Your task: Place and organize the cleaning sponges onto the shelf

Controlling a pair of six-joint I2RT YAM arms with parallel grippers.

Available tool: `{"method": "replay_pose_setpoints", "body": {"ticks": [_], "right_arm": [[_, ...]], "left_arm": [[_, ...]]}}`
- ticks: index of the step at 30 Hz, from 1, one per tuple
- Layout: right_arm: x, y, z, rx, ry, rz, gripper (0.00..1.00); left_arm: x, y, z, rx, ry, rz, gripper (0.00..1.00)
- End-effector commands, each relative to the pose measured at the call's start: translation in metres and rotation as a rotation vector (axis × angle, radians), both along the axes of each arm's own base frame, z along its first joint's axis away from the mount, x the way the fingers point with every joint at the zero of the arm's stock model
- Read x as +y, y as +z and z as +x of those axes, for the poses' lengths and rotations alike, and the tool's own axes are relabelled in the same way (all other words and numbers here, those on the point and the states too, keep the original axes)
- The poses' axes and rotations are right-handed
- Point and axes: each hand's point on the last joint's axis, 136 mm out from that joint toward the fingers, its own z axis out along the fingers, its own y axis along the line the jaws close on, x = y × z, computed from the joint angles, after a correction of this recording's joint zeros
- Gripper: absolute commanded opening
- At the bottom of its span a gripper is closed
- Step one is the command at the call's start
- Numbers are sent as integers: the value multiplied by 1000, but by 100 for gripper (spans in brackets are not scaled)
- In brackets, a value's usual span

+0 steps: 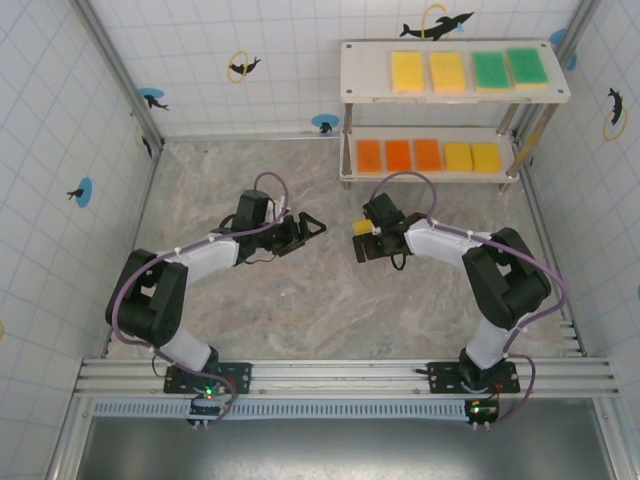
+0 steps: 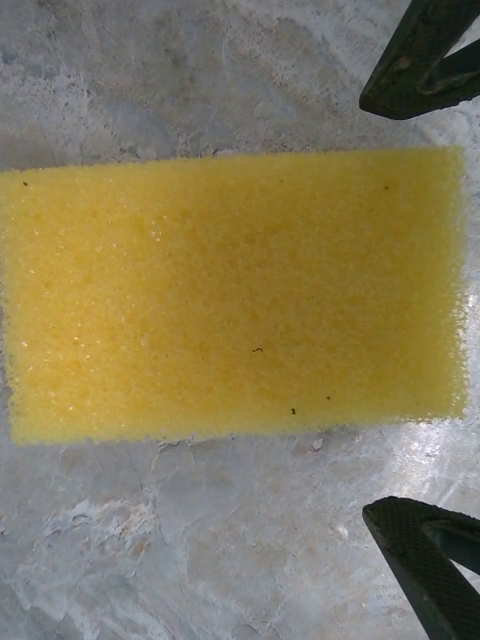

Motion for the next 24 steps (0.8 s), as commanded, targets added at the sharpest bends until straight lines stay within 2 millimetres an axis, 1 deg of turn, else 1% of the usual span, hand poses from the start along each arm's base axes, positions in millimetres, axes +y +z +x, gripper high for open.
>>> {"method": "replay_pose_setpoints", "body": {"ticks": [1, 7, 12, 15, 20, 24], "right_arm": [[1, -11, 1, -2, -8, 0, 99], [0, -19, 2, 8, -17, -7, 97], [-7, -25, -1, 17, -32, -31, 93], [-7, -27, -3, 17, -36, -20, 89], [-15, -31, -4, 20, -51, -42, 84], [-14, -32, -5, 16, -53, -34, 78]], "left_arm": [[-3, 2, 5, 6, 8, -1, 98], [-2, 2, 3, 3, 4, 6, 98], [-1, -2, 1, 6, 3, 9, 98], [-2, -3, 1, 8, 0, 5, 98], [-2, -4, -1, 6, -3, 2, 97], [-1, -6, -2, 9, -4, 7, 98]]}}
